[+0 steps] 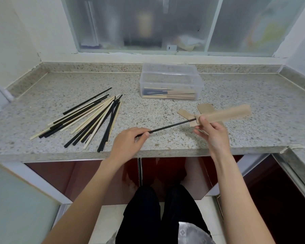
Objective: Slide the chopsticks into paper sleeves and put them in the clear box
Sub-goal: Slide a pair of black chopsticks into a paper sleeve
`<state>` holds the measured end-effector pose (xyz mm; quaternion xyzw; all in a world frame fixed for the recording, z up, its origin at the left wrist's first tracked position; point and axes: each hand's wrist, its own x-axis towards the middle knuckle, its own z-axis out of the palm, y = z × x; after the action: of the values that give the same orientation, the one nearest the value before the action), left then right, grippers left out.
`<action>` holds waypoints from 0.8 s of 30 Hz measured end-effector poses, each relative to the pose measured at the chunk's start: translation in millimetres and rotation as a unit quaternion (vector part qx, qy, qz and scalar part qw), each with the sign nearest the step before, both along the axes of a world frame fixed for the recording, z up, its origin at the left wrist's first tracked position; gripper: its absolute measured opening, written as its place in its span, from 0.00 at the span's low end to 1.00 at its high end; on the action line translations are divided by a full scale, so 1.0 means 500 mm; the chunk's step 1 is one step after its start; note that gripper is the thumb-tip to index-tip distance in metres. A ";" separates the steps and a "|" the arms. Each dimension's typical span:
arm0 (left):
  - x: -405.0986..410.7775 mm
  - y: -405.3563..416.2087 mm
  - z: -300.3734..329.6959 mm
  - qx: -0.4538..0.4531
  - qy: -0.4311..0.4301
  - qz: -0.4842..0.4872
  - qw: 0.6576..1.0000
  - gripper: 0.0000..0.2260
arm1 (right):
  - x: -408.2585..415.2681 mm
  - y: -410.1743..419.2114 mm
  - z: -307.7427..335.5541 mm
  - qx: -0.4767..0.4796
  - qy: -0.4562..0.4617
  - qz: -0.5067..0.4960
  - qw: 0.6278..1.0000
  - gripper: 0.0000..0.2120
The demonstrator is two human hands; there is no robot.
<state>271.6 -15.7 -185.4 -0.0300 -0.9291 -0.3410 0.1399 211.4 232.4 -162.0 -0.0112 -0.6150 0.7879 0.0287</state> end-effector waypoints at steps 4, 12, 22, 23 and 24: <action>0.001 0.001 -0.001 -0.003 0.004 -0.001 1.000 0.11 | -0.003 -0.002 -0.002 0.028 0.001 -0.004 1.000 0.09; -0.001 0.001 -0.014 0.003 0.002 0.000 1.000 0.11 | -0.007 0.001 -0.003 -0.011 -0.039 0.024 0.999 0.06; 0.002 0.003 -0.011 0.023 -0.012 -0.014 1.000 0.13 | 0.004 -0.003 -0.003 -0.037 -0.024 0.021 0.999 0.03; 0.003 0.005 -0.010 0.024 -0.015 -0.017 0.999 0.13 | 0.004 -0.005 -0.001 -0.041 -0.024 0.022 0.999 0.03; 0.004 0.009 -0.009 0.022 -0.016 -0.020 0.999 0.13 | 0.003 -0.008 0.002 -0.049 -0.025 0.025 0.998 0.03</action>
<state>273.7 -11.4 -190.0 -0.0397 -0.9227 -0.3646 0.1185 212.9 228.4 -161.1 -0.0172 -0.5765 0.8169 -0.0068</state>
